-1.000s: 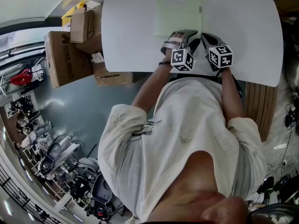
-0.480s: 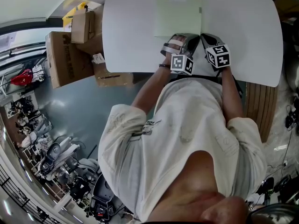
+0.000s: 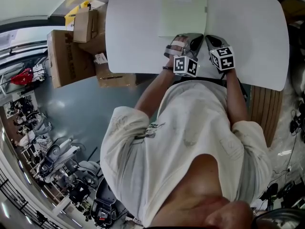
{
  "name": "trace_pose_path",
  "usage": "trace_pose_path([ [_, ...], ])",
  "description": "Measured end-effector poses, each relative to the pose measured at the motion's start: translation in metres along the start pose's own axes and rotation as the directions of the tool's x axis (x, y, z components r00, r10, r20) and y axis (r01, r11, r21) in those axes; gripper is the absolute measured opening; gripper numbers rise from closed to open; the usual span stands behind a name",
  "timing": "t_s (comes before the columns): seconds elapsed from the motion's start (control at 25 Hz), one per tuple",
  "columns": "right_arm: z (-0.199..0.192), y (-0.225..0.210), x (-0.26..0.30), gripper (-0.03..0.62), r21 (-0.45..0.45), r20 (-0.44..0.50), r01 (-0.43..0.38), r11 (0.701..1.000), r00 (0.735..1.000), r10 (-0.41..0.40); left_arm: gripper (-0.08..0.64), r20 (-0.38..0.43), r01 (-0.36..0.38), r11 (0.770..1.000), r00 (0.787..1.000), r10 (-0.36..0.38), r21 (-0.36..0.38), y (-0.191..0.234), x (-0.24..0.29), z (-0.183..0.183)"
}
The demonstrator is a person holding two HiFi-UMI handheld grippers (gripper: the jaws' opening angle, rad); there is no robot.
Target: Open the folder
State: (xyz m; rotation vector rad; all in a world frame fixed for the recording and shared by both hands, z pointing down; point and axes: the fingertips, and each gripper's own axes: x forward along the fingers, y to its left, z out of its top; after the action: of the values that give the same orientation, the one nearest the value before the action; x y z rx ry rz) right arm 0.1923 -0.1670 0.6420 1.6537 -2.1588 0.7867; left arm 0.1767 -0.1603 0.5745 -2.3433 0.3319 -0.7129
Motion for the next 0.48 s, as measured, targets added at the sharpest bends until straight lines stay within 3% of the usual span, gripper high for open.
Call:
trace_pose_path([
  [0.2, 0.003, 0.002, 0.002, 0.002, -0.039, -0.014, 0.014, 0.999, 1.0, -0.014, 0.007, 0.049, -0.168, 0.982, 0.984, 0.172, -0.091, 0.044, -0.027, 0.011],
  [0.48, 0.005, 0.0, -0.002, 0.002, -0.044, -0.035, 0.033, 0.998, 0.999, -0.035, 0.006, 0.043, -0.282, 0.95, 0.956, 0.29, -0.135, 0.078, -0.056, 0.015],
])
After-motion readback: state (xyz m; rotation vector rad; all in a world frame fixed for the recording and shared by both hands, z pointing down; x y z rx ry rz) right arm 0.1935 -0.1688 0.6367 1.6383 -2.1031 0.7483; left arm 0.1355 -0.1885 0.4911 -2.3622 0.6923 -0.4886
